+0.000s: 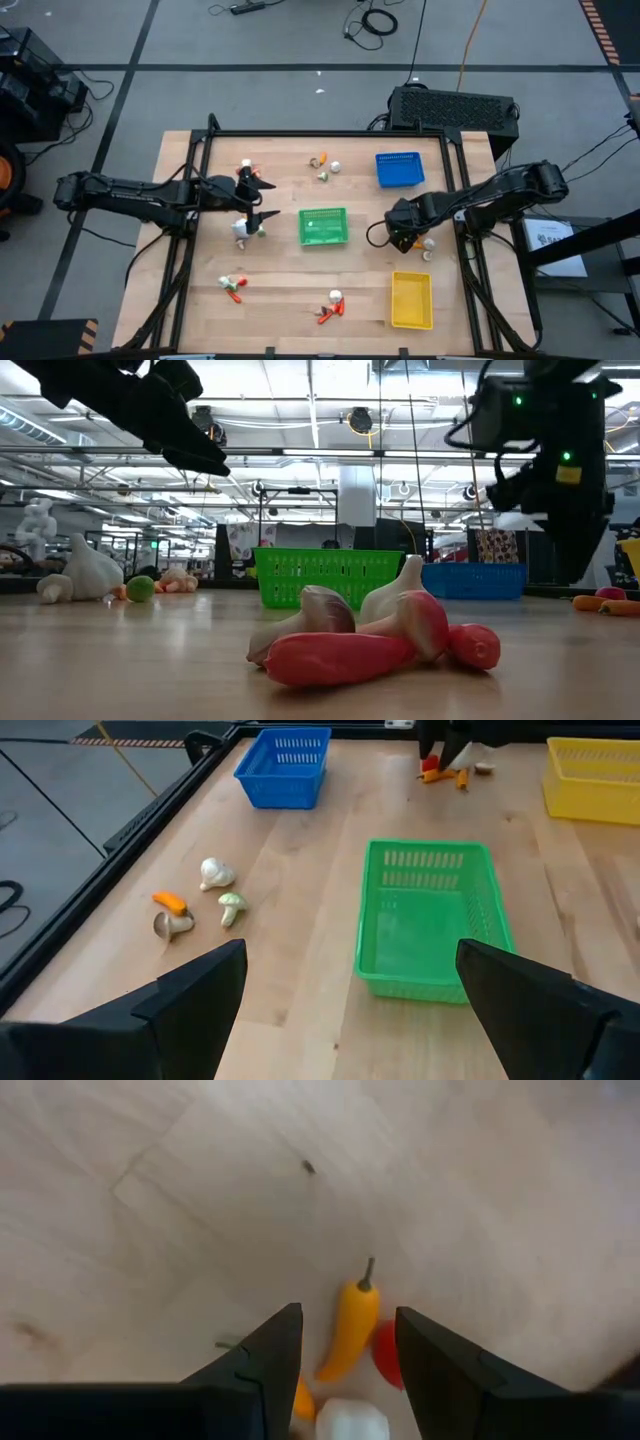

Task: Sort produce into baskets
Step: Put the yellow chili pepper into the green bin

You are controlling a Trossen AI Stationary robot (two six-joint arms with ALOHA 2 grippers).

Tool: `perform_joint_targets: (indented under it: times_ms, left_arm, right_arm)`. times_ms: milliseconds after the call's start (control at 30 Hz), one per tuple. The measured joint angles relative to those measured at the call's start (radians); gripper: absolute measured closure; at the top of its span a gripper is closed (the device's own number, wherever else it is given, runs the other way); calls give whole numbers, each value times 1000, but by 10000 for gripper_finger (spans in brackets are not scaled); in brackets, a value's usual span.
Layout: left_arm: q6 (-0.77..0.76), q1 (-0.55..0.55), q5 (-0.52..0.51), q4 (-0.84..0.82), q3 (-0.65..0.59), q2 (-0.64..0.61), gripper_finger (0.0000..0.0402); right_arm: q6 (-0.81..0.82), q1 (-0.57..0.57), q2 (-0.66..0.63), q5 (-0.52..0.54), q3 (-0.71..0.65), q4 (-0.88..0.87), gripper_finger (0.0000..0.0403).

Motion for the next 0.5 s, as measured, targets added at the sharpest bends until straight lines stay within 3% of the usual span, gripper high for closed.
perform_joint_targets:
  times_ms: [500]
  left_arm:
    - [-4, 0, -1, 25, -1, 0, 36]
  right_arm:
    - [-18, -32, -1, -26, -118, 128, 253]
